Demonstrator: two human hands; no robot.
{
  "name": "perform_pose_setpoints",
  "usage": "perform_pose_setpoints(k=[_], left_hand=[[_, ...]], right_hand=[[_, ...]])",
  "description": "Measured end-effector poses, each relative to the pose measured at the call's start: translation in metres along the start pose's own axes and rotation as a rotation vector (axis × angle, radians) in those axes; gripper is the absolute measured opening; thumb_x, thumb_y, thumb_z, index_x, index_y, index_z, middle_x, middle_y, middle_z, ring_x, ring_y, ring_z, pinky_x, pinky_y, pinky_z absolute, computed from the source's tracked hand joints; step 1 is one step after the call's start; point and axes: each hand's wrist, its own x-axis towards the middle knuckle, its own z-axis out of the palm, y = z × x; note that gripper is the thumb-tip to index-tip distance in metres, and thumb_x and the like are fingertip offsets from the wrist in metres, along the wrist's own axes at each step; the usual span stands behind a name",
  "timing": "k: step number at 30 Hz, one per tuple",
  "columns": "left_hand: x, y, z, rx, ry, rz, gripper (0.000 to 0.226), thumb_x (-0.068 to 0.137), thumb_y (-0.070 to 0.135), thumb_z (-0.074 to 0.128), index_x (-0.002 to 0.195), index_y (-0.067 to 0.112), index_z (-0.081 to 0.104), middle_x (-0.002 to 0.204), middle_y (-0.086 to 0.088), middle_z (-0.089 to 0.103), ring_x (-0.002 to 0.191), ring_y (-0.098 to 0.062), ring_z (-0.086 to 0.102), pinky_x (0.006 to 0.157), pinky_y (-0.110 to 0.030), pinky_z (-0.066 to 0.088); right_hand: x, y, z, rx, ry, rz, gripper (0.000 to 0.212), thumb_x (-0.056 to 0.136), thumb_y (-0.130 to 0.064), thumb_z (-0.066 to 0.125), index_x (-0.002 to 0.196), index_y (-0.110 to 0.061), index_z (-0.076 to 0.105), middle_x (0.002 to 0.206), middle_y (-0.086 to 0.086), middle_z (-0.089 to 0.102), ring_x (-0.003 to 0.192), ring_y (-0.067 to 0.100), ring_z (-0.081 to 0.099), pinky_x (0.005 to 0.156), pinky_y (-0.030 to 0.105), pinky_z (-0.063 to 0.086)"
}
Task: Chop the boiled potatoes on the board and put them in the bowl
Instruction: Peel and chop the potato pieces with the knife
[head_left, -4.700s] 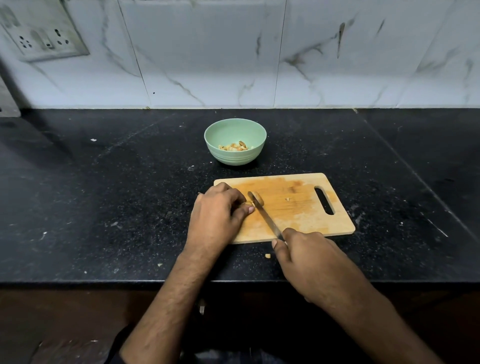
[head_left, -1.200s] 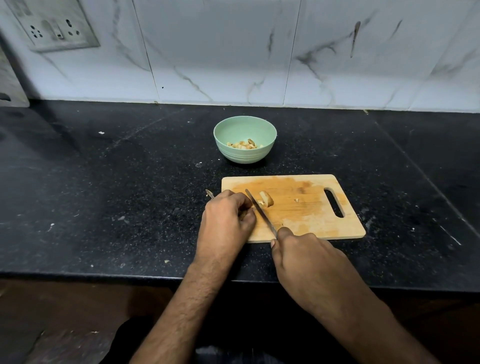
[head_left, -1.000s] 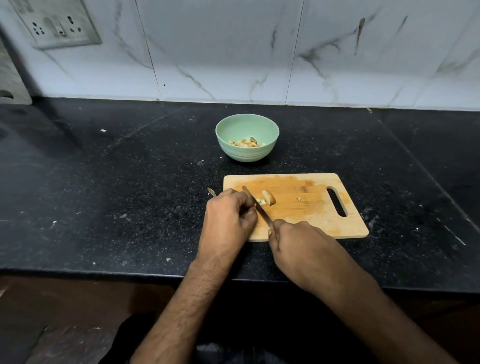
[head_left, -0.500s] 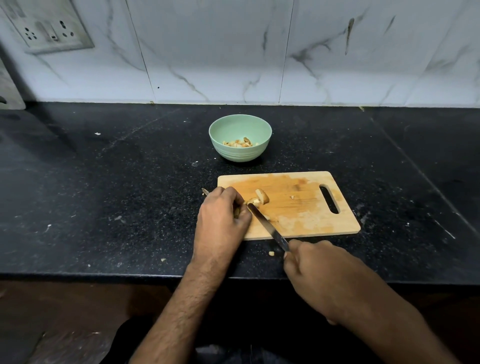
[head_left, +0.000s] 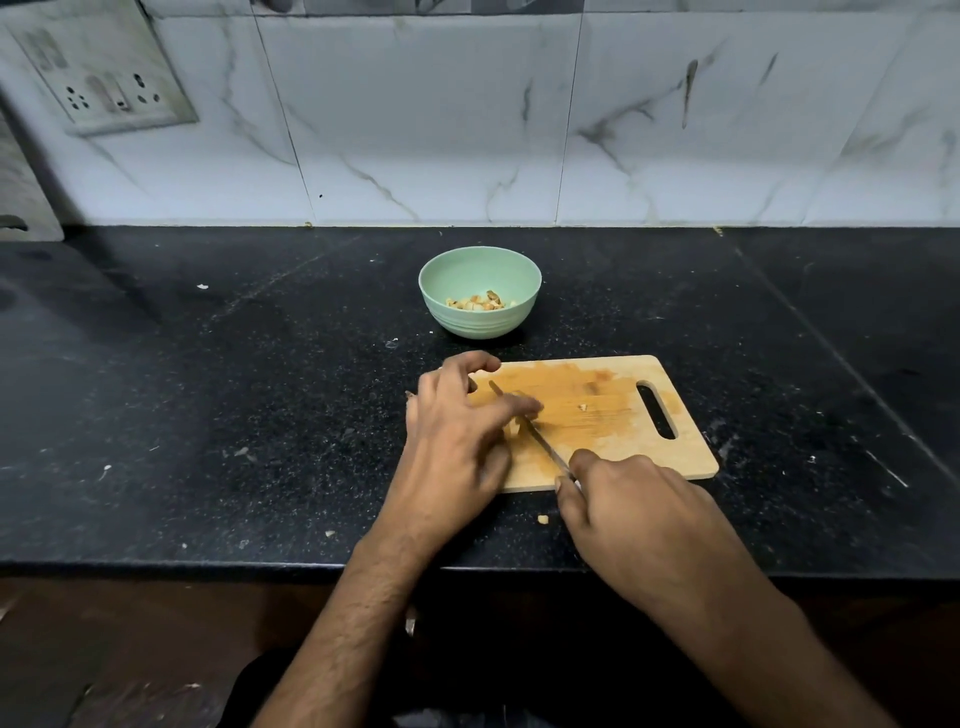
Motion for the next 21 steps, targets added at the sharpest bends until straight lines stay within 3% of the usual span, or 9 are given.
perform_pose_setpoints(k=[4, 9, 14, 18, 21], left_hand=[[0.005, -0.003, 0.002, 0.067, -0.052, -0.081, 0.037, 0.079, 0.016, 0.066, 0.102, 0.045, 0.07, 0.14, 0.006, 0.036, 0.124, -0.016, 0.03, 0.098, -0.043, 0.031], [0.008, -0.006, 0.007, -0.061, 0.012, -0.155, 0.042, 0.078, 0.011, 0.063, 0.102, 0.044, 0.068, 0.131, 0.011, 0.038, 0.12, -0.011, 0.031, 0.097, -0.037, 0.027], [0.008, -0.008, 0.008, -0.179, 0.054, -0.203, 0.043, 0.079, 0.006, 0.064, 0.109, 0.038, 0.069, 0.126, 0.012, 0.042, 0.123, -0.007, 0.033, 0.099, -0.031, 0.022], [0.008, -0.009, 0.008, -0.197, 0.052, -0.222, 0.042, 0.08, 0.008, 0.062, 0.114, 0.033, 0.067, 0.119, 0.014, 0.048, 0.117, -0.007, 0.044, 0.105, -0.041, 0.035], [0.005, -0.01, 0.007, -0.208, 0.041, -0.214, 0.038, 0.082, 0.015, 0.058, 0.116, 0.029, 0.067, 0.11, 0.017, 0.056, 0.106, -0.005, 0.055, 0.1, -0.045, 0.047]], right_hand=[[-0.008, -0.002, -0.001, -0.015, -0.013, -0.007, 0.033, 0.105, -0.046, 0.03, 0.114, -0.026, 0.055, 0.075, -0.006, 0.046, 0.076, 0.02, 0.053, 0.065, 0.033, 0.039], [-0.029, 0.007, -0.02, 0.007, -0.061, 0.011, 0.029, 0.104, -0.054, 0.029, 0.104, -0.033, 0.048, 0.075, -0.009, 0.046, 0.074, 0.016, 0.048, 0.065, 0.032, 0.041], [-0.027, 0.016, -0.034, 0.015, -0.068, 0.073, 0.029, 0.101, -0.059, 0.031, 0.092, -0.034, 0.043, 0.073, -0.01, 0.053, 0.074, 0.013, 0.055, 0.065, 0.032, 0.046], [0.001, 0.025, -0.013, 0.017, 0.024, 0.142, 0.031, 0.102, -0.056, 0.034, 0.1, -0.031, 0.053, 0.077, -0.01, 0.056, 0.077, 0.016, 0.059, 0.065, 0.034, 0.045], [0.02, 0.032, 0.007, -0.01, 0.149, 0.188, 0.034, 0.104, -0.05, 0.037, 0.115, -0.027, 0.06, 0.094, -0.005, 0.058, 0.087, 0.02, 0.063, 0.065, 0.035, 0.045]])
